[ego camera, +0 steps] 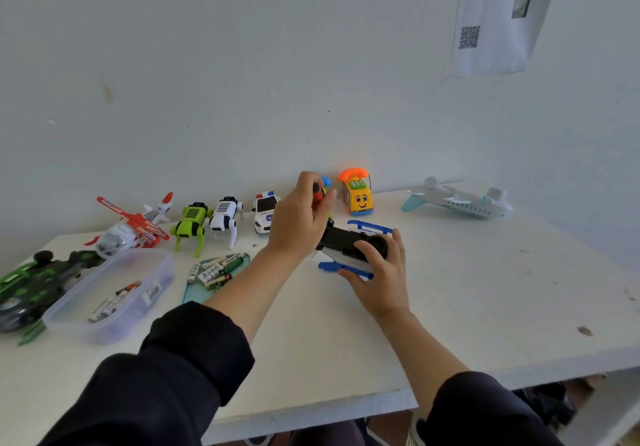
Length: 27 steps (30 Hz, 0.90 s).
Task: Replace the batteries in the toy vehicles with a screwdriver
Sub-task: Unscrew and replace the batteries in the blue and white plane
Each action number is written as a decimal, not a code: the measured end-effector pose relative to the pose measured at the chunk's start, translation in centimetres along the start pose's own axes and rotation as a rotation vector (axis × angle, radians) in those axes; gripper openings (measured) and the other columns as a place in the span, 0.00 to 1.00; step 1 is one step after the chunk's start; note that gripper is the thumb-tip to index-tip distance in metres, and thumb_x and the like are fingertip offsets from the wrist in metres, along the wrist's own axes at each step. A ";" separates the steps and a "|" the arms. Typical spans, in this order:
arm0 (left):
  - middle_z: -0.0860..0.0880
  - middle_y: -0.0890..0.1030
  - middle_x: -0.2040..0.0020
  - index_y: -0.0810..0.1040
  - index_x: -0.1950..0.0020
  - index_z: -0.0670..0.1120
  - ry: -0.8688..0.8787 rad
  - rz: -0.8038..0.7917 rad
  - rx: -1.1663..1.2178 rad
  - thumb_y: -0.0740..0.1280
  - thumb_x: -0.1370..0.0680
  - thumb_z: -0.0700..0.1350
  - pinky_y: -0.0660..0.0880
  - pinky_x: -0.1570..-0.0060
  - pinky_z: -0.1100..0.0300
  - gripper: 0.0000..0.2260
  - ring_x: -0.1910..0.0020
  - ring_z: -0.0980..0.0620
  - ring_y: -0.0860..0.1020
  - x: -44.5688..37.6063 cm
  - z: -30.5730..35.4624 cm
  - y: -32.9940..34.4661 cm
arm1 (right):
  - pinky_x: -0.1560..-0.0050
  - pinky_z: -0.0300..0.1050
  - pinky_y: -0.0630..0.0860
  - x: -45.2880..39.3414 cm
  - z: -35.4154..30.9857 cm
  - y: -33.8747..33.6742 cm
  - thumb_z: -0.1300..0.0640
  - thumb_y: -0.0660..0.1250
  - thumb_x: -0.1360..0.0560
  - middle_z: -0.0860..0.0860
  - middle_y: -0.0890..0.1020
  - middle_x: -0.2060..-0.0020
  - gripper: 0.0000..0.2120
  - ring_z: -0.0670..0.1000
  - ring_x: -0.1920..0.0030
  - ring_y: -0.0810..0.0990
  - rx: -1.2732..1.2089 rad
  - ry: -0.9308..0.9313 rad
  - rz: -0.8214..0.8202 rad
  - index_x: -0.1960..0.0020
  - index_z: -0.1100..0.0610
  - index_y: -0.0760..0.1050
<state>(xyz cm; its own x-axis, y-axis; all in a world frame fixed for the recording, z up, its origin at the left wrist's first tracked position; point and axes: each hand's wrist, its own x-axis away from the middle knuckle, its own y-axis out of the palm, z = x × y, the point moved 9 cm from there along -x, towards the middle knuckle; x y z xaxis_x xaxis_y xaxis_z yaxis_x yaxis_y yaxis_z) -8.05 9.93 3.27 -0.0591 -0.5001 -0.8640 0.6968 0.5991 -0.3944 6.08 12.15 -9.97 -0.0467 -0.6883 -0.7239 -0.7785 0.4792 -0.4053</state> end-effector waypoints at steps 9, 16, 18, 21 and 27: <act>0.42 0.76 0.63 0.65 0.52 0.44 -0.348 -0.017 0.039 0.60 0.20 0.46 0.77 0.63 0.45 0.07 0.65 0.43 0.79 -2.0 -5.2 -0.2 | 0.38 0.55 0.64 -5.5 -1.1 0.6 0.40 0.73 0.35 0.47 0.68 0.39 0.22 0.51 0.38 0.69 0.300 0.094 -0.566 0.45 0.48 0.74; 0.38 0.78 0.60 0.64 0.52 0.45 -0.513 -0.069 0.076 0.60 0.20 0.48 0.76 0.65 0.46 0.08 0.71 0.47 0.74 -2.8 -6.9 0.4 | 0.59 0.42 0.64 -8.0 -3.3 2.9 0.41 0.66 0.28 0.46 0.76 0.60 0.13 0.49 0.56 0.74 0.413 -0.019 -0.678 0.54 0.49 0.70; 0.38 0.78 0.60 0.65 0.52 0.45 -0.509 -0.107 0.087 0.61 0.20 0.49 0.76 0.64 0.45 0.09 0.70 0.46 0.74 -2.9 -6.6 0.7 | 0.55 0.44 0.65 -7.8 -3.2 3.7 0.41 0.64 0.26 0.48 0.78 0.52 0.15 0.51 0.47 0.74 0.483 -0.057 -0.675 0.41 0.44 0.73; 0.36 0.77 0.62 0.66 0.52 0.44 -0.503 -0.100 0.131 0.62 0.22 0.45 0.75 0.65 0.45 0.07 0.71 0.45 0.73 -3.0 -6.4 0.7 | 0.55 0.45 0.65 -7.7 -2.6 4.1 0.40 0.61 0.25 0.48 0.79 0.51 0.15 0.51 0.46 0.74 0.516 -0.061 -0.654 0.39 0.37 0.73; 0.52 0.71 0.68 0.65 0.53 0.44 -0.397 0.116 0.040 0.60 0.22 0.40 0.74 0.67 0.46 0.04 0.67 0.41 0.77 -3.1 -5.7 -1.3 | 0.56 0.45 0.64 -7.8 -1.7 3.8 0.42 0.61 0.25 0.48 0.78 0.52 0.13 0.51 0.47 0.73 0.451 0.024 -0.664 0.42 0.40 0.75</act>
<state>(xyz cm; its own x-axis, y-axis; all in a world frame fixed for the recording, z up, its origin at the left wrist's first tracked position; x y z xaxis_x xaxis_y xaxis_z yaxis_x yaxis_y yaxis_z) -12.88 14.26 4.66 0.2962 -0.6375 -0.7112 0.7106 0.6446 -0.2819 2.46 18.45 -4.91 0.3201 -0.9157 -0.2427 -0.3212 0.1361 -0.9372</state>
